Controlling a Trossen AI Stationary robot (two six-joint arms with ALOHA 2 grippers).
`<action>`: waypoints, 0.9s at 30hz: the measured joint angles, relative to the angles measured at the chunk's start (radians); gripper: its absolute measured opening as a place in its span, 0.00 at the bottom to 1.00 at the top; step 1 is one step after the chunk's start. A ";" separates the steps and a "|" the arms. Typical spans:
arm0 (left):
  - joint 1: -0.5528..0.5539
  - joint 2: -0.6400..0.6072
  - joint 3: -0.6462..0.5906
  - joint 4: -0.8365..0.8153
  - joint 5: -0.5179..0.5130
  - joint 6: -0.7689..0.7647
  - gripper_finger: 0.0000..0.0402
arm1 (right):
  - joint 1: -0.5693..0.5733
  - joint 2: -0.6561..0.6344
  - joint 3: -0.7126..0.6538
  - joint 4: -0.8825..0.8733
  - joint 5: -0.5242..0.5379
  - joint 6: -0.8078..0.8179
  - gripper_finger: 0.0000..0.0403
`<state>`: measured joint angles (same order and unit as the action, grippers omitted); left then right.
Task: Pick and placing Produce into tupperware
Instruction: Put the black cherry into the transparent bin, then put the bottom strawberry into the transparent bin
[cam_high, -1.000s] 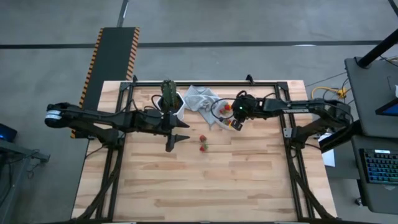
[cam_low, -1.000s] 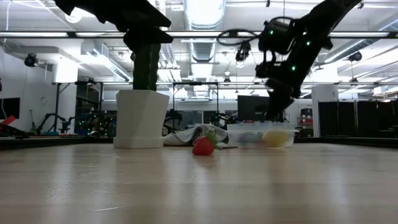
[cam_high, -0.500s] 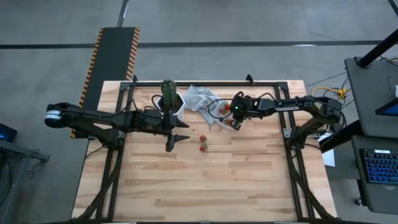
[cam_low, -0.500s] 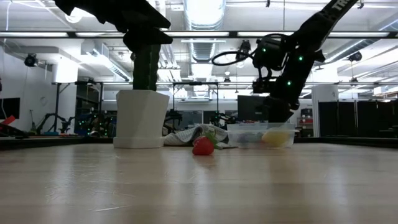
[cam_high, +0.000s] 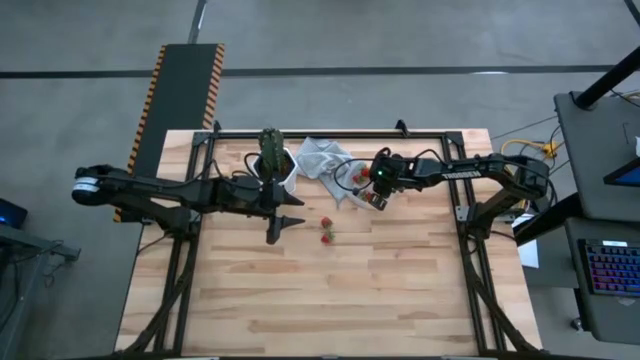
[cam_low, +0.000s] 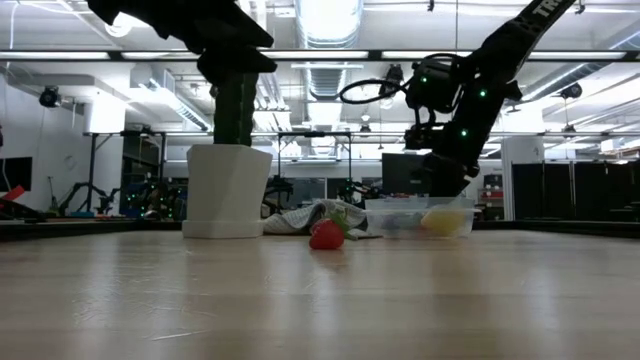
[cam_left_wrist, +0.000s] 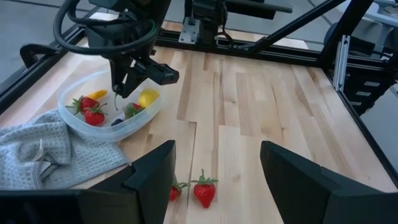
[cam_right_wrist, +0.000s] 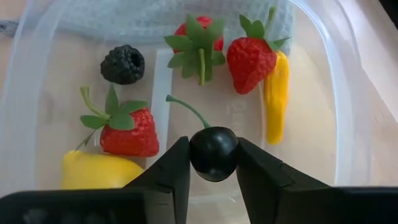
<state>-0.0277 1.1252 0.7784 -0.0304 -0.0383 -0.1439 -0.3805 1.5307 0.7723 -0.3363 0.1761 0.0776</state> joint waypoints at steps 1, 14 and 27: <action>0.000 0.000 0.000 -0.004 0.000 0.000 0.55 | 0.000 0.000 0.000 0.001 0.000 0.000 0.28; 0.000 0.000 0.000 -0.007 0.000 -0.002 0.55 | 0.000 -0.001 0.000 0.012 0.003 0.019 0.41; 0.000 0.000 0.000 -0.011 0.000 -0.002 0.55 | 0.016 -0.195 0.000 0.045 0.000 -0.025 0.40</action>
<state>-0.0277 1.1252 0.7784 -0.0417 -0.0383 -0.1456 -0.3640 1.3352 0.7723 -0.2908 0.1760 0.0525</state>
